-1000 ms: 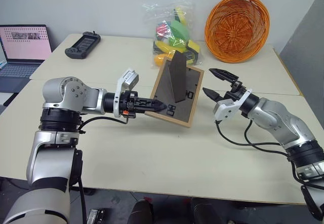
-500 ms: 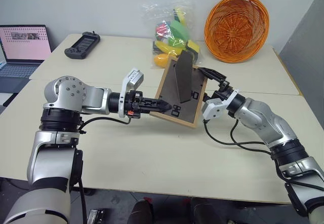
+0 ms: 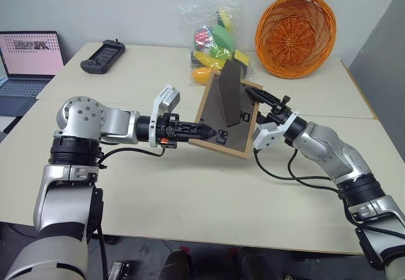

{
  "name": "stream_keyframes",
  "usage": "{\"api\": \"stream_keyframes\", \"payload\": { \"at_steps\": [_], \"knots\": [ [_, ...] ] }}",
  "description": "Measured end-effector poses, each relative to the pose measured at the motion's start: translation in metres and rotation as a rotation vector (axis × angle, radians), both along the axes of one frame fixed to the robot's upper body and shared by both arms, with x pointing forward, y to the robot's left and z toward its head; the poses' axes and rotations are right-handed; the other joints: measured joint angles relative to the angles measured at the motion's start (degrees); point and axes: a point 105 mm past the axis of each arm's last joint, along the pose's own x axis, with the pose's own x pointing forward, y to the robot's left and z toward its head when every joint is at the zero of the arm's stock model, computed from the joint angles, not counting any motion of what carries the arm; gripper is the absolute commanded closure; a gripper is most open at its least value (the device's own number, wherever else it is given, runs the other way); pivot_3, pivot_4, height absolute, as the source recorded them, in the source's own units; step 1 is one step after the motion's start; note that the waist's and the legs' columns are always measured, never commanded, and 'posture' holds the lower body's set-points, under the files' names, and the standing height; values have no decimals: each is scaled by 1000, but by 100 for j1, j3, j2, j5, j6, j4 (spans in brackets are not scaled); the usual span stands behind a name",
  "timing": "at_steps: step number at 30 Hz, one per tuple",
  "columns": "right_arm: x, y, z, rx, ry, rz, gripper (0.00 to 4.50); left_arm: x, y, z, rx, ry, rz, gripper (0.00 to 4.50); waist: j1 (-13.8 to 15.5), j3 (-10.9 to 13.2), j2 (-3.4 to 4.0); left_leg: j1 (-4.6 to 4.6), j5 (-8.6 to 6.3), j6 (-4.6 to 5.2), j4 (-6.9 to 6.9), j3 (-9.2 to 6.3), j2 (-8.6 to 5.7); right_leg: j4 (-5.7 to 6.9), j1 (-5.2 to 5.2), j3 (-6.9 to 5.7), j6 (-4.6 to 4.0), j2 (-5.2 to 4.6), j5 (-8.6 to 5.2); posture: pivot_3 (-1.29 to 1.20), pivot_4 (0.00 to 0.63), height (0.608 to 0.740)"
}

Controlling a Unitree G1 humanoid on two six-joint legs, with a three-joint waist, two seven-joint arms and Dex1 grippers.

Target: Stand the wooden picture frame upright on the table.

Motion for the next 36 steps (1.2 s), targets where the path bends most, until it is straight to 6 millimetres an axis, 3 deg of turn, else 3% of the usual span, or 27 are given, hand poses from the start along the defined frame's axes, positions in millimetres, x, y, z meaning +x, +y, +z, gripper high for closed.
{"api": "stream_keyframes", "payload": {
  "at_steps": [21,26,36],
  "knots": [
    [7,-7,-11,-1,54,-46,2536,13,-4,-6,-15,87,74,3205,-8,-1,0,1,0,0,3,-2,-1,2,1,-1,0,-1,0,0,150,740],
    [3,-9,-33,-23,102,-56,2536,14,-5,-18,-7,198,73,3205,-4,-3,-2,2,0,0,5,-8,-10,3,5,-2,0,-7,0,0,150,740],
    [-1,-1,-43,-46,108,-28,2536,5,1,-22,28,223,70,3205,-10,-3,-2,6,1,-1,8,-12,-10,6,7,-3,0,-6,0,0,150,740]
  ]
}}
